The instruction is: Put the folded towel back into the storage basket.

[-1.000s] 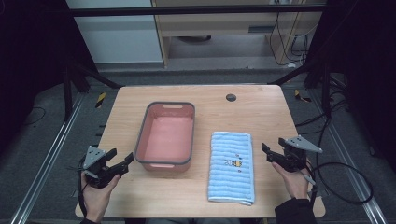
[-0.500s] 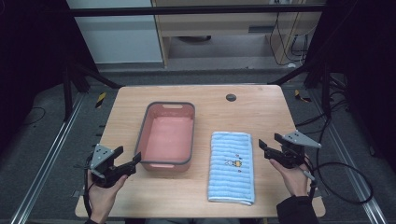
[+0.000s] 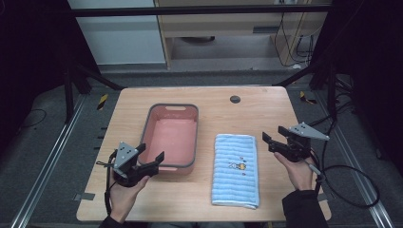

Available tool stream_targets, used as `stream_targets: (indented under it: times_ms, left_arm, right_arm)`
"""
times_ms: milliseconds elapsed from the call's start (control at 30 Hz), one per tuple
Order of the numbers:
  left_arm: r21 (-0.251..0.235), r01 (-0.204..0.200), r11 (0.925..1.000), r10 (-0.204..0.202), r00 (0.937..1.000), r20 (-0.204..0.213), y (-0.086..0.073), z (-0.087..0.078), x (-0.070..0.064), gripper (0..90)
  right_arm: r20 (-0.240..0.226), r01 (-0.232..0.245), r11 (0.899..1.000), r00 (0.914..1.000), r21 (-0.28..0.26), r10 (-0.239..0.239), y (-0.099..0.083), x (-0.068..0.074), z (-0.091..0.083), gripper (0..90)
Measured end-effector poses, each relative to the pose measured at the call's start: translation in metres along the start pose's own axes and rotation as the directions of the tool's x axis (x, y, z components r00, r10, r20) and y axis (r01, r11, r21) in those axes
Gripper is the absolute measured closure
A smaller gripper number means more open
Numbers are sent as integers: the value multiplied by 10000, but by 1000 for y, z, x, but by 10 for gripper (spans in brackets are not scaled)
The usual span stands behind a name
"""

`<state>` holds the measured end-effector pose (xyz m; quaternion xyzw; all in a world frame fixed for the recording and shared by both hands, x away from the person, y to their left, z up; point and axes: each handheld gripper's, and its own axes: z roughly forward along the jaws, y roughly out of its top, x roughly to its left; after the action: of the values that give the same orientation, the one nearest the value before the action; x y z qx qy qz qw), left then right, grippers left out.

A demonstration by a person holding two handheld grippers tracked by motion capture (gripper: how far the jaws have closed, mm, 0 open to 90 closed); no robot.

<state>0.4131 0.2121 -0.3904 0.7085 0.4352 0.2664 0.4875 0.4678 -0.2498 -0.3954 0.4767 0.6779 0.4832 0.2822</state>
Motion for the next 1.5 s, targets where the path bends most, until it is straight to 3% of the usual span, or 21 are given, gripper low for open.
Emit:
stream_targets:
  times_ms: [233, 633, 1067, 1500]
  left_arm:
    - [-96, -97, 9999, 100, 9994, 330, 5, 6, -16, 273]
    - [77, -455, 9989, 444, 9929, 1104, 5, 25, -53, 305]
    - [406, -651, 9971, 576, 9848, 1641, -3, 41, -79, 320]
    - [867, -1114, 9900, 922, 9753, 2006, -16, 57, -107, 353]
  right_arm:
    - [-69, -31, 10000, 10000, 86, 31, 4, 0, 5, 331]
    - [-140, 162, 9996, 9998, 213, -159, 12, 5, 13, 328]
    - [-90, 254, 9992, 9996, 319, -252, 11, 7, 22, 328]
    - [-26, 424, 9973, 9991, 607, -423, 3, 5, 34, 324]
